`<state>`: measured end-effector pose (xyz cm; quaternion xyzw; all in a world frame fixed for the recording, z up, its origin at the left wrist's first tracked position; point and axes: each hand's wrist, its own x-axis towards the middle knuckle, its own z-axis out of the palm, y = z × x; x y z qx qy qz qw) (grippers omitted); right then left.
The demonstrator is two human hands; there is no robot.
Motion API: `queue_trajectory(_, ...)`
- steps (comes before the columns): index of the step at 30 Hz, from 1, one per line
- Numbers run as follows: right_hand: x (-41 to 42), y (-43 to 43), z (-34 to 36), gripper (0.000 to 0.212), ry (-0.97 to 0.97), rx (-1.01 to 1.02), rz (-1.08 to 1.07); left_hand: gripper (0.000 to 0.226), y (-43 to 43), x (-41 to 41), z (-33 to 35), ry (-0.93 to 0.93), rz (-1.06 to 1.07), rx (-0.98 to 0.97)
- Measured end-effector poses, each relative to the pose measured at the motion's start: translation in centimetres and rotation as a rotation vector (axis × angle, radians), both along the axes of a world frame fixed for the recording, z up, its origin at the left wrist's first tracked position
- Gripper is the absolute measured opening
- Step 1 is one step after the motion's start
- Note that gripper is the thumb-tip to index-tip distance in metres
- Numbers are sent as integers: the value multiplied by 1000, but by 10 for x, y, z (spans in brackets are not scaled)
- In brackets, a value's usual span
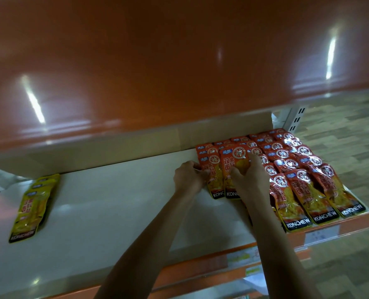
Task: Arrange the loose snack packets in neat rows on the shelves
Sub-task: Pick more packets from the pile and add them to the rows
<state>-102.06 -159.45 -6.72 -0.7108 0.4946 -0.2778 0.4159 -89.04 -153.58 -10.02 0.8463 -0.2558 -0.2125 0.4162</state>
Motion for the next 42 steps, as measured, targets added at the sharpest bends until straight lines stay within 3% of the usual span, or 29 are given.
queue_trajectory(5,-3,2,1,50,95,-130,-22,34,2,-1,1,-26,17,-5)
queue_trajectory(10,-2,5,1,47,100,-138,21,26,11,-12,5,-93,58,-185)
queue_trajectory(12,0,8,1,51,99,-128,49,25,12,-16,8,44,-11,-243)
queue_trajectory(15,3,12,0,43,101,-163,91,5,14,-21,11,284,-63,-307)
queue_trajectory(19,4,14,-1,37,170,-223,118,4,18,-19,8,332,-16,-343)
queue_trajectory(24,2,14,-1,39,176,-295,109,7,21,-15,0,255,36,-243)
queue_trajectory(30,4,12,-7,27,183,-152,147,14,18,-20,-6,140,-1,-140)
queue_trajectory(36,1,12,-10,30,232,-251,159,24,19,-20,-8,-10,-6,-70)
queue_trajectory(42,7,10,-16,29,249,-185,210,29,17,-21,-4,-98,-15,28)
